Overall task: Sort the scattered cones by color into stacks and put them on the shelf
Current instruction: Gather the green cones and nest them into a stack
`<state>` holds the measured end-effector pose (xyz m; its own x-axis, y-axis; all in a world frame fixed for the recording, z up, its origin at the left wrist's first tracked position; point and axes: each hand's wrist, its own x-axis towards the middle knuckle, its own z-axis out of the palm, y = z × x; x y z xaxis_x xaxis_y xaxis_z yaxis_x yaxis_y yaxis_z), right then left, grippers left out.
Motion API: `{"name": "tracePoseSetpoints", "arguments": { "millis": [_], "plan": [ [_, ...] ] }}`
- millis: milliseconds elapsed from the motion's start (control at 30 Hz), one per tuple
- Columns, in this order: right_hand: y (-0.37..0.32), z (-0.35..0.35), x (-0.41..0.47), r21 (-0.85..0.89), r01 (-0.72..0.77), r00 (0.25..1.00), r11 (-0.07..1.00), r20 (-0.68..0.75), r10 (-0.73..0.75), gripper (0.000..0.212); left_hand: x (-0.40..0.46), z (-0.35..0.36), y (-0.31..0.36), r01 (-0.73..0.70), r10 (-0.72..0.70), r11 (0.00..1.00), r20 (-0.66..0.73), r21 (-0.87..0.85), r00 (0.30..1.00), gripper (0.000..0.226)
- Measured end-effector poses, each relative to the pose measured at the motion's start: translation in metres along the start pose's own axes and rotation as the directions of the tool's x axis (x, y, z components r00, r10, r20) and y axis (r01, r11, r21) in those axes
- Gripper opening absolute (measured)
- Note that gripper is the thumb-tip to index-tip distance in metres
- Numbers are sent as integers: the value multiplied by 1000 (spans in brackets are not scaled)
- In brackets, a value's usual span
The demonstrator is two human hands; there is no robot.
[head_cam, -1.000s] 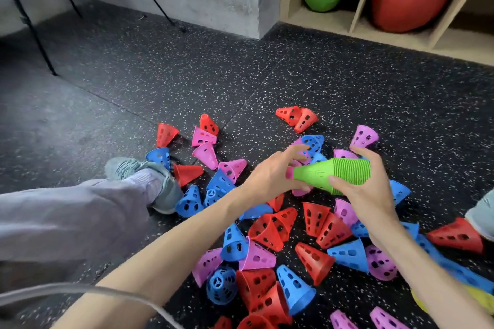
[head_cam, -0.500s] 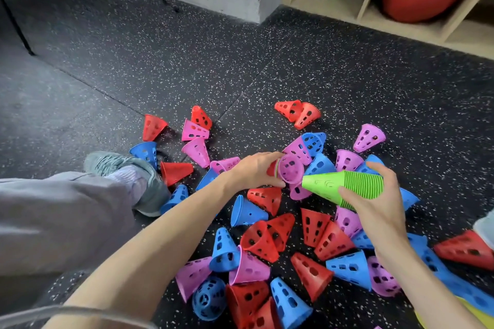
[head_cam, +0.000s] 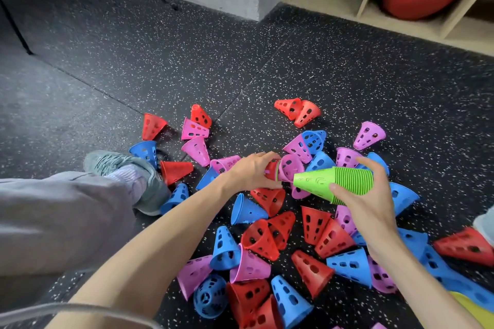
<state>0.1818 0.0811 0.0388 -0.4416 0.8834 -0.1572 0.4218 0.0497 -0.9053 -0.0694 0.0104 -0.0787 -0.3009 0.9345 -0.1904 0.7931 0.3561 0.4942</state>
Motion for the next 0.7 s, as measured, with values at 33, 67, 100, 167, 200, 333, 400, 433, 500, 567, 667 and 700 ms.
{"name": "tracePoseSetpoints", "arguments": {
  "millis": [33, 67, 100, 167, 200, 333, 400, 433, 500, 567, 667, 700],
  "plan": [
    [0, -1, -1, 6, 3, 1000, 1000, -2, -3, 67, 0, -1, 1, -10, 10, 1000, 1, 3, 1000, 83],
    [1, -2, -1, 9, 8, 1000, 1000, -5, -8, 65, -2, -4, 2, -17, 17, 1000, 8, 10, 1000, 85],
    [1, -3, -2, 13, 12, 1000, 1000, -8, -12, 64, -3, -6, 3, -19, 18, 1000, 13, 16, 1000, 86],
    [0, -5, -4, 17, 15, 1000, 1000, -14, -15, 65, -7, -13, 6, -9, 9, 1000, 15, 13, 1000, 86],
    [-1, -6, -5, 17, 15, 1000, 1000, -16, -15, 65, -9, -16, 8, -3, 3, 1000, 9, 8, 1000, 83],
    [-8, -8, -10, 26, 30, 999, 999, -19, -30, 68, -17, -25, 12, 18, -20, 1000, -53, -21, 998, 74],
    [-12, -9, -12, 30, 44, 999, 999, -19, -44, 68, -22, -29, 15, 45, -49, 998, -86, -42, 995, 74],
    [-13, -9, -13, 32, 52, 998, 998, -20, -51, 68, -24, -31, 18, 55, -60, 997, -105, -51, 993, 75],
    [-15, -11, -15, 35, 66, 998, 997, -26, -65, 67, -30, -36, 24, 63, -70, 997, -141, -53, 988, 74],
    [-16, -14, -17, 41, 76, 997, 996, -28, -75, 67, -35, -41, 30, 43, -50, 998, -171, -42, 984, 74],
    [-18, -18, -21, 51, 87, 996, 995, -27, -86, 68, -42, -47, 39, 3, -13, 999, -190, -54, 982, 74],
    [-18, -19, -22, 53, 87, 996, 995, -28, -86, 68, -44, -48, 42, -7, -5, 998, -193, -63, 981, 75]
  ]
}}
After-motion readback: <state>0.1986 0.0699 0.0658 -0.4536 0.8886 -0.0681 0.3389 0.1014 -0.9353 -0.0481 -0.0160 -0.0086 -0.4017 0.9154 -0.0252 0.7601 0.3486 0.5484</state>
